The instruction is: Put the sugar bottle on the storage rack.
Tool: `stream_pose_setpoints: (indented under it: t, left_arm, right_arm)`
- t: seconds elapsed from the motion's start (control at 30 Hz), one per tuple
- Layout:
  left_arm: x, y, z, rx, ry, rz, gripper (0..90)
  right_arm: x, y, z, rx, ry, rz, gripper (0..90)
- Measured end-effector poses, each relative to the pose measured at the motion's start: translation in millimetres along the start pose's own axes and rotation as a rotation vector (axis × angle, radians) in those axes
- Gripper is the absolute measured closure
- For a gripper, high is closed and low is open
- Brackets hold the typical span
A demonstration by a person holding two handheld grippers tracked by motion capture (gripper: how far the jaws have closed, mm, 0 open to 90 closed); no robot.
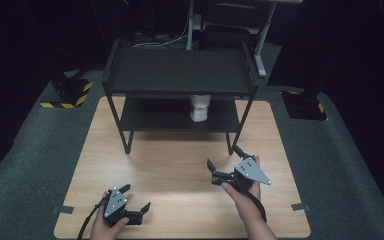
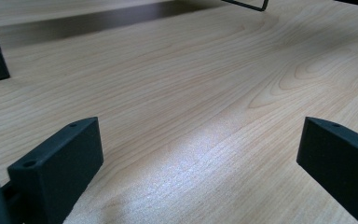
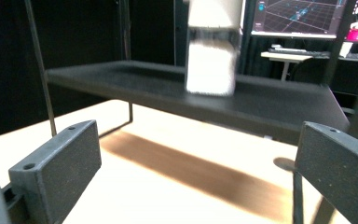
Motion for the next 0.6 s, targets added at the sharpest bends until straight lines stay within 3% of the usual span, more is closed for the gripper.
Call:
stream_pose_setpoints:
  t: [0.3, 0.6]
  left_arm:
    - [0.0, 0.8, -0.1, -0.001, 0.001, 0.004, 0.5]
    - [0.0, 1.0, -0.2, -0.001, 0.001, 0.005, 0.5]
  right_arm:
    - [28.6, 8.1, -28.8, 0.003, -0.053, -0.036, 0.0]
    - [43.6, 14.5, -51.9, -0.004, -0.114, -0.083, 0.0]
Point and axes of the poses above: each handheld gripper's, and its own axes: x roughly backward along the jaws, z roughly out of its top, y roughly to its right, the point moved 1 cm from there along -x, roughly forward along the jaws, and after that the axes turned 5 degrees about -x, right-handed, at the moved point
